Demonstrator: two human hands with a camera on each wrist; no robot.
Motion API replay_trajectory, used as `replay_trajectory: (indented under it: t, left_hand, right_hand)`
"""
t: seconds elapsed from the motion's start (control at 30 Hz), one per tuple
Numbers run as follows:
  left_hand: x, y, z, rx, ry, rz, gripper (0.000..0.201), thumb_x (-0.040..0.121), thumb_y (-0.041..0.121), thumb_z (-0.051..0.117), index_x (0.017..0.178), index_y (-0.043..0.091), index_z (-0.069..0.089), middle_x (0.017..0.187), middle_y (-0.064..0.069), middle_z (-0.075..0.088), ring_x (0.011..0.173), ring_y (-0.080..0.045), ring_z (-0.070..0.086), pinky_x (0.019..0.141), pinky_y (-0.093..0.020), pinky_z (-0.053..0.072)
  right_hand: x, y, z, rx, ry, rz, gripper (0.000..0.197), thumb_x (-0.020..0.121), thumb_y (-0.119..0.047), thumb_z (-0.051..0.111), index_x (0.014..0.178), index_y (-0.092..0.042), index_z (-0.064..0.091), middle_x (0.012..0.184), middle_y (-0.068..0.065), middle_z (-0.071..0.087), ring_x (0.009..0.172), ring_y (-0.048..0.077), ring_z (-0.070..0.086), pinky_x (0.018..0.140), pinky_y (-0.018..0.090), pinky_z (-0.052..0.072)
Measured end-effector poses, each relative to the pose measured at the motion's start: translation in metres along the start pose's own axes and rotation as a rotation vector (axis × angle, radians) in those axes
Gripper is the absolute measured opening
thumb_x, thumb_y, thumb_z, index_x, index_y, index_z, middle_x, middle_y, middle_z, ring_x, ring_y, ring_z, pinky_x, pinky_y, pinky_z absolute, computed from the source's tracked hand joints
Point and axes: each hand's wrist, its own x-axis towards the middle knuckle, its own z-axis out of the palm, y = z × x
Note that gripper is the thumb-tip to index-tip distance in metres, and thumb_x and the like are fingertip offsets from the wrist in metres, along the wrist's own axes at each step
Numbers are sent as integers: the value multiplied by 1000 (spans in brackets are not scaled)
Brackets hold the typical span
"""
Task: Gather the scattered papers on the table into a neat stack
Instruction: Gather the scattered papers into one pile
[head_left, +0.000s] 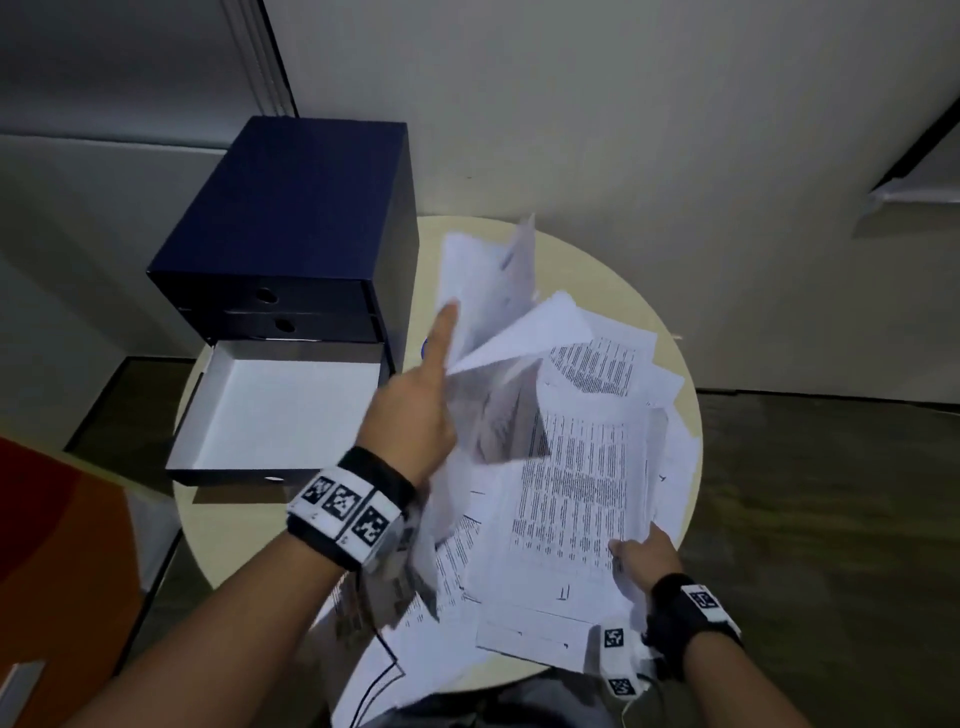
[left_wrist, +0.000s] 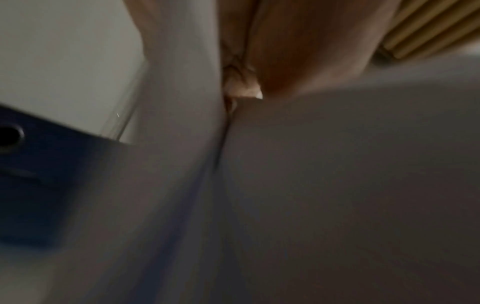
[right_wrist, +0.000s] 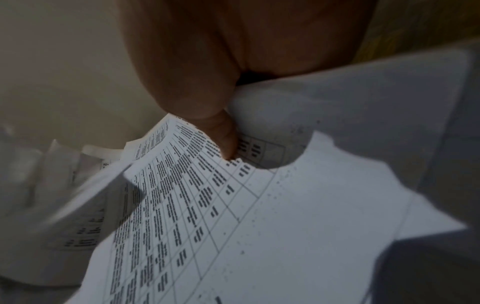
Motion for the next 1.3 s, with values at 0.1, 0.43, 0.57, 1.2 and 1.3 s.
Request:
replay_trajectory:
  t: [0.1,0.43,0.57,1.2,1.3]
  left_hand:
    - [6,-6,-30,-157,211,-78,89,89,2,56,154,31,2,72,-2,59,56,-18,55,56,-30,46]
    - [18,-35,-5,-780,196,-333,26,89,20,70,110,7,61,93,8,66,78,-22,65,52,-35,50]
    - [-5,-56,83,-735,-76,-502,66,76,54,75,128,16,59,120,2,68,107,-20,65,87,-34,52]
    - [-43,-114,170,-581,-391,-598,60,83,38,73,131,9,51,130,3,57,122,-27,54,103,-38,43]
    - [-50,-123,186,-662,-485,-580,77,75,36,79,141,20,43,139,5,54,124,-21,54,106,-40,44]
  right_hand:
    - [2,3,1,14,13,18,36,92,-2,62,126,5,54,97,22,66,87,36,64,81,40,53]
    - [-10,-2,-7,68,-74,-16,10,93,0,57,101,-4,59,78,14,62,69,27,57,61,30,44]
    - [-7,3,-6,54,-158,-41,21,89,-2,58,108,-6,66,98,19,73,85,32,68,76,39,56]
    - [-18,0,-1,133,-198,-99,70,77,-57,78,132,-23,52,133,-8,60,122,17,57,108,43,45]
    - [-15,0,3,1,-181,-174,56,83,-27,79,132,-15,53,121,-3,66,112,21,61,99,36,47]
